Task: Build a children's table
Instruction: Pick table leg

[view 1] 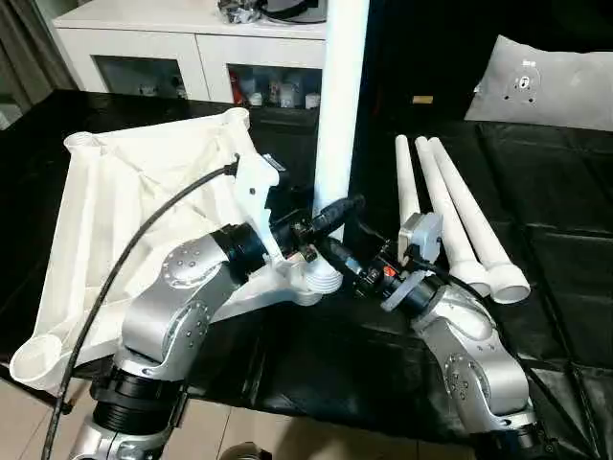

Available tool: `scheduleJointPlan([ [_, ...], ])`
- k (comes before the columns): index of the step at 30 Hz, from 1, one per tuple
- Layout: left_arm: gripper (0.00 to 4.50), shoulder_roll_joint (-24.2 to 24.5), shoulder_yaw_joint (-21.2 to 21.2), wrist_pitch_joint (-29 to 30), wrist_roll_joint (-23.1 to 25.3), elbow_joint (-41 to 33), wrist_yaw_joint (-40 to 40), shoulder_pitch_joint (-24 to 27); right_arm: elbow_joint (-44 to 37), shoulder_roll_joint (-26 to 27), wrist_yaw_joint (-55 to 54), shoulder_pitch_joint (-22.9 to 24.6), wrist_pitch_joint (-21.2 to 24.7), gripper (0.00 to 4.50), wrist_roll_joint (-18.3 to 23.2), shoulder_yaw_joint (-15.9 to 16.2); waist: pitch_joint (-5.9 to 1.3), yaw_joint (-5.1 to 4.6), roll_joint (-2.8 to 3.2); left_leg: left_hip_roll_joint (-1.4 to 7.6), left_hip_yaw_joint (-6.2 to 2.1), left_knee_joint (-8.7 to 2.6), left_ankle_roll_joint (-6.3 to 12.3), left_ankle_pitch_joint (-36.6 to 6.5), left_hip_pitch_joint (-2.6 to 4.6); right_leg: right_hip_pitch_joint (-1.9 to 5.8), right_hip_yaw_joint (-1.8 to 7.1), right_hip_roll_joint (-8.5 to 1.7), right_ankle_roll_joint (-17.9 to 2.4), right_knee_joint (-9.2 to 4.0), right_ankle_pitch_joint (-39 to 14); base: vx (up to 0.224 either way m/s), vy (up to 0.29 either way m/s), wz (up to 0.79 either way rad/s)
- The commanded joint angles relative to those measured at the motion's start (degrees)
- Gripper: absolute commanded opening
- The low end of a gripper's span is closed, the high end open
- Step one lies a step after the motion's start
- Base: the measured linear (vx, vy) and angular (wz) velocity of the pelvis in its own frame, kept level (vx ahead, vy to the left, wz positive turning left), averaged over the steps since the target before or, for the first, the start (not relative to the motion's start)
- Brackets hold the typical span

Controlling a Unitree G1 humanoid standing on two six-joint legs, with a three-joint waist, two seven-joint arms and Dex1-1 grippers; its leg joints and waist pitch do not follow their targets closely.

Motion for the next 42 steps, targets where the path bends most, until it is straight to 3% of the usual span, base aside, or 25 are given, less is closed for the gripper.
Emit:
scheduleJointPlan([
  [1, 1.92, 0.3, 2.5, 1.6, -0.2, 0.6, 1.5, 0.1, -0.6, -0.1, 0.9, -0.1, -1.2, 1.84, 0.4, 0.3, -3.69, -0.10, 0.19, 3.55, -1.13, -3.81, 1.05, -8.3, 0.67, 2.43, 3.16, -6.22, -9.7, -4.41, -3.4, 0.000, 0.000, 0.00],
  [7, 1.91, -1.0, 6.1, 7.1, -3.8, 0.0, 5.5, -0.7, -0.7, 0.0, -0.5, -0.9, -0.7, 1.84, -0.4, 0.5, -3.62, -0.09, 0.20, 3.54, -1.09, -3.79, 1.02, -8.6, 0.69, 2.40, 3.13, -6.20, -10.1, -4.47, -4.3, 0.000, 0.000, 0.00],
  [12, 1.91, 0.3, 8.0, 11.6, -5.2, 0.0, 7.2, -3.1, -2.2, -0.5, -0.3, -1.7, 3.1, 1.84, 1.0, 1.1, -3.60, -0.05, 0.11, 3.35, -1.06, -3.71, 1.20, -8.2, 0.71, 2.39, 3.14, -6.09, -9.6, -4.56, -5.4, 0.000, 0.000, 0.00],
  [14, 1.91, 1.0, 8.6, 12.8, -5.8, 0.1, 7.2, -4.0, -2.6, -1.0, -0.1, -1.9, 4.2, 2.54, 1.1, 1.3, -3.70, 0.01, 0.21, 3.44, -1.14, -3.72, 1.24, -7.6, 0.75, 2.34, 3.13, -6.04, -9.4, -4.46, -4.7, 0.000, 0.000, 0.00],
  [16, 1.91, 1.4, 9.1, 14.1, -6.3, 0.1, 7.4, -4.6, -3.1, -1.4, -0.1, -2.1, 5.6, 2.54, 1.6, 1.4, -3.74, -0.01, 0.03, 3.31, -1.10, -3.65, 1.25, -7.0, 0.69, 2.44, 3.08, -5.91, -9.5, -4.35, -3.4, 0.000, 0.000, 0.00],
  [18, 1.91, 1.8, 9.7, 16.0, -7.1, 0.0, 7.9, -5.4, -3.8, -1.7, -0.5, -2.6, 8.0, 2.87, 2.9, 1.0, -3.75, -0.04, 0.15, 3.20, -1.08, -3.52, 1.51, -6.8, 0.72, 2.53, 3.07, -5.93, -9.4, -4.33, -2.6, 0.000, 0.000, 0.00],
  [23, 1.91, 2.3, 12.3, 20.2, -10.9, 0.9, 8.2, -7.6, -5.5, -2.6, -2.6, -5.5, 15.8, 3.17, 7.5, -1.9, -3.79, 0.02, 0.17, 3.24, -1.13, -3.52, 1.22, -6.4, 0.84, 2.42, 3.02, -5.95, -9.7, -4.31, -3.7, 0.000, 0.000, 0.00],
  [28, 1.91, 2.6, 14.0, 22.3, -14.3, 1.2, 7.0, -9.1, -6.5, -3.4, -4.4, -8.5, 18.3, 3.62, 10.1, -5.2, -3.79, 0.27, -0.07, 3.21, -0.96, -3.53, 0.74, -5.7, 0.84, 2.34, 3.08, -5.97, -9.3, -4.29, -4.1, 0.000, 0.000, 0.00],
  [30, 1.91, 2.9, 15.0, 24.0, -16.0, 1.3, 6.0, -10.1, -7.3, -5.3, -5.3, -10.8, 23.1, 3.71, 12.2, -6.7, -3.83, 0.27, -0.02, 2.96, -0.90, -3.38, 0.70, -4.5, 0.83, 2.46, 3.06, -5.84, -9.3, -4.21, -3.1, 0.000, 0.000, 0.00],
  [31, 1.91, 2.9, 15.0, 24.0, -16.0, 1.3, 6.0, -10.1, -7.3, -5.3, -5.3, -10.8, 23.1, 3.84, 12.2, -6.7, -3.83, 0.27, -0.02, 2.96, -0.90, -3.38, 0.70, -4.5, 0.83, 2.46, 3.06, -5.84, -9.3, -4.21, -3.1, 0.000, 0.000, 0.00],
  [33, 1.91, 4.1, 15.4, 25.7, -17.7, 1.5, 3.7, -11.5, -8.8, -10.5, -2.9, -13.6, 32.3, 4.03, 15.3, -6.7, -3.86, 0.33, -0.43, 2.80, -0.93, -3.29, 0.88, -3.6, 0.77, 2.83, 3.00, -5.68, -8.9, -4.26, -2.8, 0.000, 0.000, 0.00],
  [35, 1.91, 4.7, 15.3, 26.8, -19.1, 1.2, 2.4, -12.3, -9.5, -14.3, 0.7, -14.4, 36.3, 4.03, 16.3, -5.5, -3.87, 0.48, -0.29, 2.80, -0.84, -3.10, 0.93, -3.4, 0.70, 2.81, 3.05, -5.74, -8.5, -4.23, -2.9, 0.000, 0.000, 0.00],
  [40, 1.91, 6.3, 13.0, 26.8, -20.0, -0.7, -1.9, -12.7, -9.7, -17.6, 4.5, -14.8, 37.6, 4.03, 16.9, -3.8, -4.00, 0.68, -0.91, 2.91, -0.72, -3.02, 1.52, -2.2, 0.46, 2.85, 3.01, -5.91, -8.5, -4.22, -3.1, 0.000, 0.000, 0.00],
  [42, 1.91, 7.3, 11.4, 26.5, -19.7, -1.9, -4.4, -12.7, -9.4, -18.2, 5.6, -15.1, 38.3, 4.03, 17.6, -3.5, -4.01, 0.73, -0.81, 3.06, -0.77, -3.02, 1.73, -2.1, 0.61, 2.73, 3.00, -5.98, -8.7, -4.13, -3.3, 0.000, 0.000, 0.00],
])
